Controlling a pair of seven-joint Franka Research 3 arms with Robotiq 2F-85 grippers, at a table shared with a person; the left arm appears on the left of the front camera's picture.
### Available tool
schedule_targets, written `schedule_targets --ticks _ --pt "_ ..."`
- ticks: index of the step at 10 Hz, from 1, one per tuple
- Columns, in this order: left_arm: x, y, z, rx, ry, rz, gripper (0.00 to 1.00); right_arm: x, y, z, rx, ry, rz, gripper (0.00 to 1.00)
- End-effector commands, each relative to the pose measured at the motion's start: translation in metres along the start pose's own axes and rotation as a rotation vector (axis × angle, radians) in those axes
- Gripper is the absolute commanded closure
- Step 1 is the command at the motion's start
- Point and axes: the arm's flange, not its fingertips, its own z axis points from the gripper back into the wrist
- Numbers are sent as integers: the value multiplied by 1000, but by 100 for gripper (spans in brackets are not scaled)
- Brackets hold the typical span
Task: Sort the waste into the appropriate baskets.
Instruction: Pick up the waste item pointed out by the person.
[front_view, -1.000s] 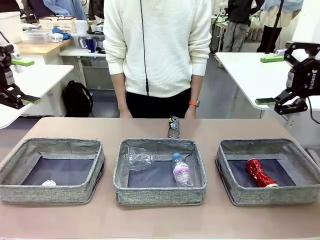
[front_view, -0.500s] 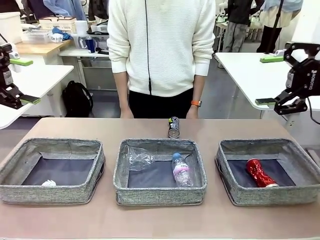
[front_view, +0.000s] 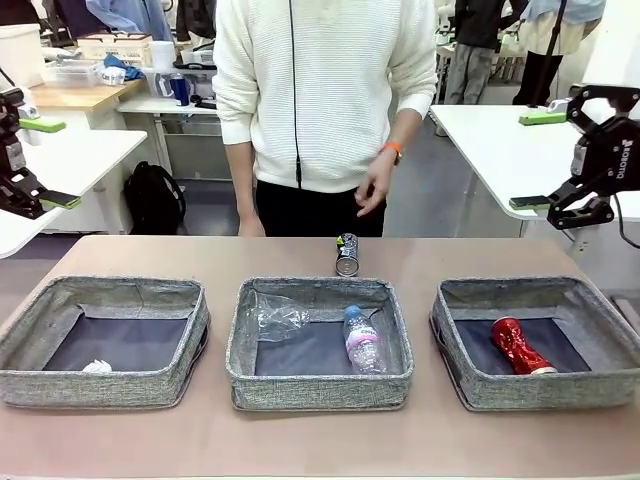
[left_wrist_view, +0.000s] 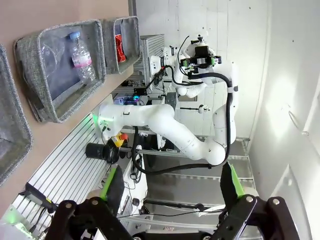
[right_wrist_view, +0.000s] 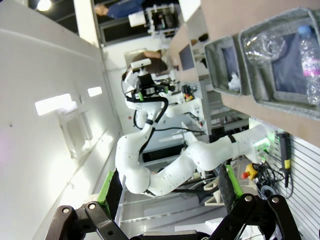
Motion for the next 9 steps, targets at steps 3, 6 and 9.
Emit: schedule_targets --ticks 3,6,9 --pt "-1 -1 -3 -5 -17 -8 0 0 3 -1 22 4 7 0" --pt "-1 -1 -3 -5 -17 -8 0 0 3 -1 22 4 7 0" --pt "-1 -1 -3 -5 -17 -8 0 0 3 -1 22 4 7 0"
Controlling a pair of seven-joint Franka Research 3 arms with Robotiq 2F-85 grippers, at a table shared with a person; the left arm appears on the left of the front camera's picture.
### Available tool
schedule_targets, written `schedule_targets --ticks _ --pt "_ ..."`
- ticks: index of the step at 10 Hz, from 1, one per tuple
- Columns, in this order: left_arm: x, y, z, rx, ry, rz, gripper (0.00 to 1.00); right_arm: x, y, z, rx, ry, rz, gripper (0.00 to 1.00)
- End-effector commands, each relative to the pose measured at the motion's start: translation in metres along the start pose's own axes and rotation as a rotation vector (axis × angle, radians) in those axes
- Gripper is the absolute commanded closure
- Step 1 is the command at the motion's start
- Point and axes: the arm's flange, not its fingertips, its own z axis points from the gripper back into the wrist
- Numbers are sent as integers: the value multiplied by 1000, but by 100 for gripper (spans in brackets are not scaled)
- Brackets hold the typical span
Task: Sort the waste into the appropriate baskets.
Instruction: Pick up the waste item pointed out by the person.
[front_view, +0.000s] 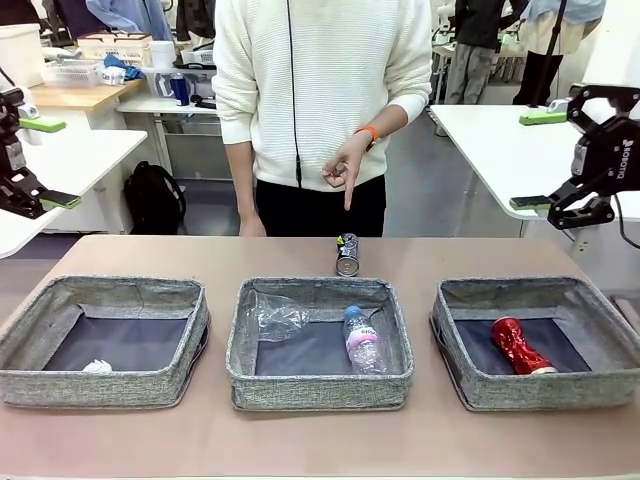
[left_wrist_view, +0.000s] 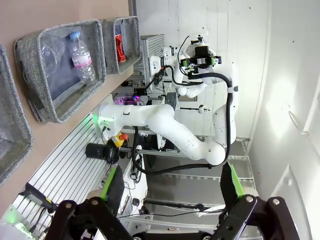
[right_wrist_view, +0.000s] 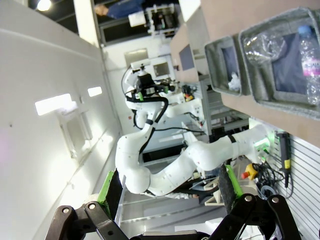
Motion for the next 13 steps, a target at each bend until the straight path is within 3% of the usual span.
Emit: schedule_targets --ticks 1,2,4,6,7,9,10,12,13 --pt "-1 -1 -3 -5 -16 -9 0 0 0 0 0 0 0 0" --pt "-1 -1 -3 -5 -16 -9 0 6 8 -13 -134 -165 22 0" --pt "-1 -1 -3 -5 -16 -9 0 30 31 -71 -580 -393 123 0" --pt "-1 -1 -3 -5 -16 -9 0 59 39 -123 -904 -567 273 0" --pt "-1 -1 -3 -5 -16 -9 0 70 35 -142 -1008 -541 309 0" --pt "-1 -1 -3 -5 -16 -9 0 74 31 -156 -1018 -457 364 0" --pt "-1 -1 -3 -5 -16 -9 0 55 35 -155 -832 -452 417 0" --pt "-1 -1 -3 -5 -16 -9 0 55 35 -155 -832 -452 417 0" --pt "-1 -1 -3 -5 -16 -9 0 66 27 -162 -921 -445 433 0"
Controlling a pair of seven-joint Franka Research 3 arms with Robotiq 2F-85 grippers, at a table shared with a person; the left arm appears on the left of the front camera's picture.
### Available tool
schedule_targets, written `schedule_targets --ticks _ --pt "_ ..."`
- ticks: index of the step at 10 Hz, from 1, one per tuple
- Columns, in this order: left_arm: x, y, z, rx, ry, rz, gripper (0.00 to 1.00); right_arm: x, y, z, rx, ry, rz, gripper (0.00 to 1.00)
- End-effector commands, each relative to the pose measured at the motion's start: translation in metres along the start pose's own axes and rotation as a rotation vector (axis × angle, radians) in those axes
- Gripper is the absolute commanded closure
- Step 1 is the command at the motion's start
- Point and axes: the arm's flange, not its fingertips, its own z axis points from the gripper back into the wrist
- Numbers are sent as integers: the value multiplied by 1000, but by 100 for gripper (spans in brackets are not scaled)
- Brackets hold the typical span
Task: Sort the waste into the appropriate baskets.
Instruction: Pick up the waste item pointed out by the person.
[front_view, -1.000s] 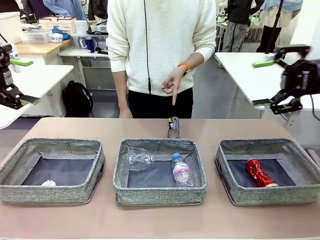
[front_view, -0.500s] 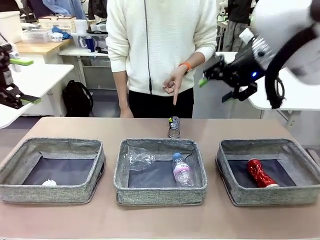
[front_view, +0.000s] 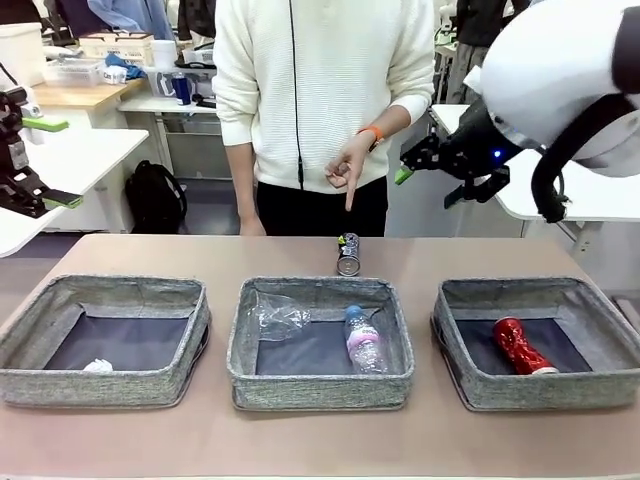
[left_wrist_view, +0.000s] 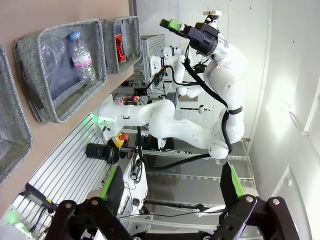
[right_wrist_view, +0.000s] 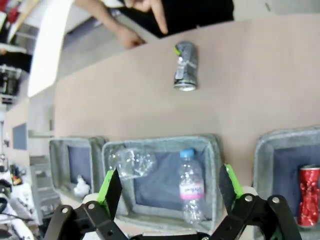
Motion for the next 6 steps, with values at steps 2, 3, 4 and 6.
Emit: schedule_targets --ticks 2,3,4,6 --pt "-1 -1 -2 -7 -16 -9 0 23 20 -47 -107 40 100 0" --pt "-1 -1 -2 -7 -16 -9 0 39 33 -68 -132 79 144 0" --pt "-1 -1 -2 -7 -16 -9 0 52 39 -87 -162 96 149 0" --pt "-1 -1 -2 -7 -16 -9 0 75 48 -138 -235 133 140 0"
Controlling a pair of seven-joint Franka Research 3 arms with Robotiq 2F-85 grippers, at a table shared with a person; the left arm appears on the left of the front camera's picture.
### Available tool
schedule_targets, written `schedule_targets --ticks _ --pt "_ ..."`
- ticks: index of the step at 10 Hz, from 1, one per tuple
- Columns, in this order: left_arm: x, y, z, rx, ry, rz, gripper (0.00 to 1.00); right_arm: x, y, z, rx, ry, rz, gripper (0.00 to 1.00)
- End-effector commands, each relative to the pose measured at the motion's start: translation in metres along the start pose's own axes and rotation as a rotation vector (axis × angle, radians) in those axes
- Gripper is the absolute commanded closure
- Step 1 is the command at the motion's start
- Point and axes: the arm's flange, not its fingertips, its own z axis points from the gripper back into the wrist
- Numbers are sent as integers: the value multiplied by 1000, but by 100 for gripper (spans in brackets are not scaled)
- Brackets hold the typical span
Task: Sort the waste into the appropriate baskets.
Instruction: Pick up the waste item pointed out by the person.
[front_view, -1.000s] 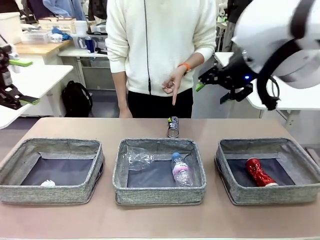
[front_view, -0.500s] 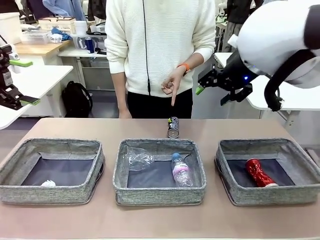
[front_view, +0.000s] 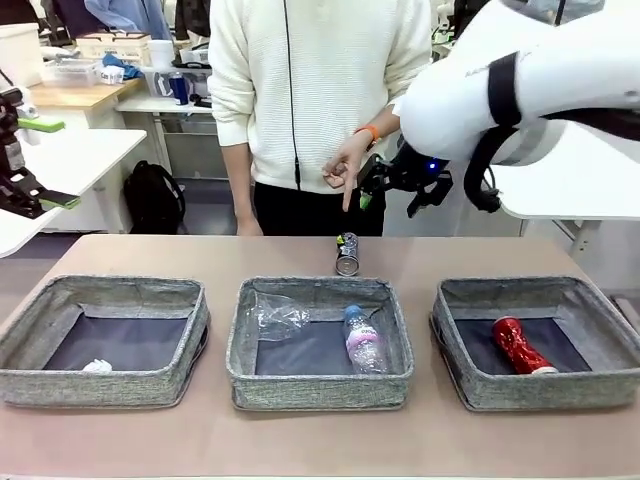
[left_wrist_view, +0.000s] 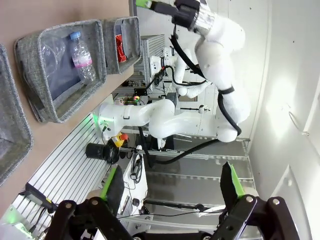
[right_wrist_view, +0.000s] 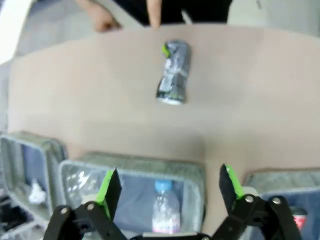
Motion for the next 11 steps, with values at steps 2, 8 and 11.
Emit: schedule_targets --ticks 2,8,11 --pt "-1 -1 -2 -6 -16 -10 0 52 37 -66 -128 65 -7 0" --pt "-1 -1 -2 -6 -16 -10 0 62 39 -176 -212 45 -127 0" --pt "-1 -1 -2 -6 -16 -10 0 56 28 -190 -228 75 -137 0"
